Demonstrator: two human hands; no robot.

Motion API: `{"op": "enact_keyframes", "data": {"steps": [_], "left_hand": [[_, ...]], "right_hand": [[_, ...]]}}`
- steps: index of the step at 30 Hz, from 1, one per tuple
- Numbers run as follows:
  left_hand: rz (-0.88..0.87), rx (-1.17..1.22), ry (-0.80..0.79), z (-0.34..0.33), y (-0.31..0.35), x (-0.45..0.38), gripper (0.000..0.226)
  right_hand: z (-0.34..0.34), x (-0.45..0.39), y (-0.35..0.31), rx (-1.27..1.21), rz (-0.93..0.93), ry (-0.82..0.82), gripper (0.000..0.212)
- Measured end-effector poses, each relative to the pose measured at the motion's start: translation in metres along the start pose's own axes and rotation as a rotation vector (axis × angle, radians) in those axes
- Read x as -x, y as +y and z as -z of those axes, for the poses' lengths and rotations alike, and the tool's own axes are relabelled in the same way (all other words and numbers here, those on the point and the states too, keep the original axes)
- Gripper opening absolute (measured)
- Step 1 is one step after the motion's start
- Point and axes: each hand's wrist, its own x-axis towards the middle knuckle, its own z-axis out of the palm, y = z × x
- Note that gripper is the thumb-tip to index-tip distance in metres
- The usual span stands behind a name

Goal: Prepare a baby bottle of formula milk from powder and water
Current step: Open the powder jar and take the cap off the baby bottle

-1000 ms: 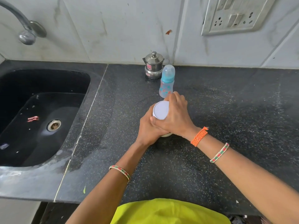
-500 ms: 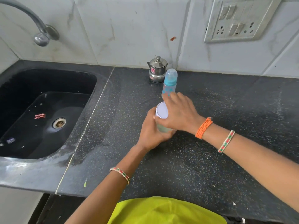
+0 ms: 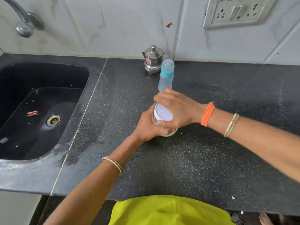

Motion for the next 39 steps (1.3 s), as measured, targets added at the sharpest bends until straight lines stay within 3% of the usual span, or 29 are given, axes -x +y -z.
{"op": "enact_keyframes", "data": {"steps": [3,5,7,9,11,13,15,17,20,22,24,27,29,31,35,37,39], "left_hand": [[0.025,0.002,-0.001,-0.001,-0.004,0.0,0.07],[0.025,0.036,0.011,-0.004,-0.006,0.002,0.073],[-0.016,0.055,0.015,-0.006,-0.005,0.004,0.079],[-0.03,0.09,0.021,-0.008,-0.006,0.004,0.084],[-0.024,0.131,0.028,-0.01,-0.007,0.006,0.084],[-0.023,0.122,0.031,-0.011,-0.008,0.005,0.088],[-0.015,0.116,0.031,-0.011,-0.008,0.005,0.089],[-0.002,0.119,0.03,-0.011,-0.008,0.005,0.085],[-0.002,0.121,0.035,-0.012,-0.008,0.005,0.081],[-0.032,0.115,0.025,-0.012,-0.009,0.005,0.079],[-0.037,0.103,0.026,-0.011,-0.007,0.005,0.083],[-0.043,0.069,0.033,-0.01,-0.007,0.006,0.083],[-0.033,0.067,0.035,-0.01,-0.009,0.006,0.084],[-0.021,0.071,0.048,-0.01,-0.007,0.007,0.085],[-0.021,0.079,0.044,-0.012,-0.007,0.007,0.08],[-0.038,0.078,0.042,-0.012,-0.007,0.007,0.081],[-0.037,0.076,0.05,-0.011,-0.007,0.006,0.083]], "right_hand": [[0.012,-0.008,0.004,0.184,0.184,-0.185,0.052],[0.02,-0.011,-0.002,0.212,0.189,-0.248,0.056],[0.027,-0.011,-0.01,0.184,0.072,-0.285,0.071],[0.033,-0.01,-0.021,0.211,-0.169,-0.247,0.086],[0.035,-0.011,-0.033,0.272,-0.391,-0.246,0.083],[0.034,-0.013,-0.042,0.273,-0.472,-0.336,0.066],[0.037,-0.015,-0.045,0.219,-0.462,-0.423,0.053],[0.045,-0.018,-0.046,0.205,-0.396,-0.545,0.055],[0.055,-0.021,-0.041,0.217,-0.227,-0.761,0.082],[0.061,-0.019,-0.036,0.16,-0.219,-0.82,0.094],[0.063,-0.017,-0.034,0.097,-0.362,-0.724,0.092],[0.06,-0.012,-0.045,0.184,-0.56,-0.476,0.068],[0.055,-0.01,-0.049,0.228,-0.531,-0.475,0.057],[0.058,-0.012,-0.05,0.232,-0.452,-0.589,0.052],[0.065,-0.014,-0.044,0.199,-0.317,-0.798,0.092],[0.059,-0.014,-0.045,0.169,-0.398,-0.725,0.091],[0.051,-0.013,-0.05,0.147,-0.557,-0.527,0.085]]}}
